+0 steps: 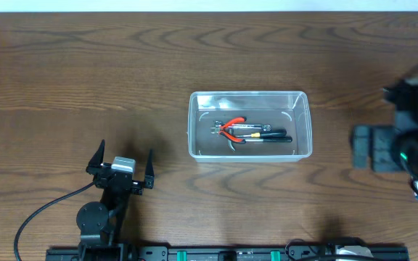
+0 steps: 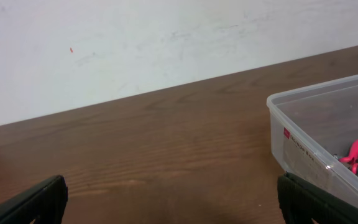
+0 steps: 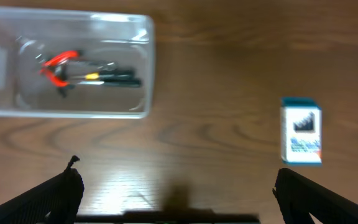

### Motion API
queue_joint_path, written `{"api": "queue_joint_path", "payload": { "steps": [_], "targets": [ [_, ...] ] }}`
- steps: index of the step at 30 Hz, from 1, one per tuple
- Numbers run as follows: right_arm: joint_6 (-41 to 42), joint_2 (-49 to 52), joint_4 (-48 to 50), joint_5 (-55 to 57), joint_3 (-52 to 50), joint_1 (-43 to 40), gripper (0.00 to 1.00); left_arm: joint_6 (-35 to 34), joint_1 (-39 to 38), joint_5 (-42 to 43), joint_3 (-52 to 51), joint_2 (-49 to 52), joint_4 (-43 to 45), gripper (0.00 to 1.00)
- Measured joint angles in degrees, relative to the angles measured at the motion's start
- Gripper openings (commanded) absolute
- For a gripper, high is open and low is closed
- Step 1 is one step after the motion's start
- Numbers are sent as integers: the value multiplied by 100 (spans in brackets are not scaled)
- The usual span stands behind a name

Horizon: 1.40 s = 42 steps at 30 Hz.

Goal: Pack container
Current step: 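Open the right gripper and withdraw it rightward, then move the right gripper down over the blue-white screwdriver-set box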

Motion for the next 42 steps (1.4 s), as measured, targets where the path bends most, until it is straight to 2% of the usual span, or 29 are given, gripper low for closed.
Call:
{"api": "queue_joint_path", "payload": {
  "steps": [7,18,22,28,33,39,42],
  "targets": [
    [-280,-555,382,354,-306,-1178,99,0,0,0,0,0,0,98],
    [-396,-472,623,422,-372,-1261,99,0,0,0,0,0,0,98],
    [-675,-293,901,599,-372,-1460,99,0,0,0,0,0,0,98],
    [-1156,553,968,693,-374,-2190,99,0,0,0,0,0,0,98],
    [-1882,1080,1134,-2,-411,-3134,99,0,0,0,0,0,0,98],
    [-2931,1069,1172,-1222,-470,-4118,99,0,0,0,0,0,0,98],
    [-3305,1025,1539,-1650,-765,-4577,99,0,0,0,0,0,0,98]
  ]
}}
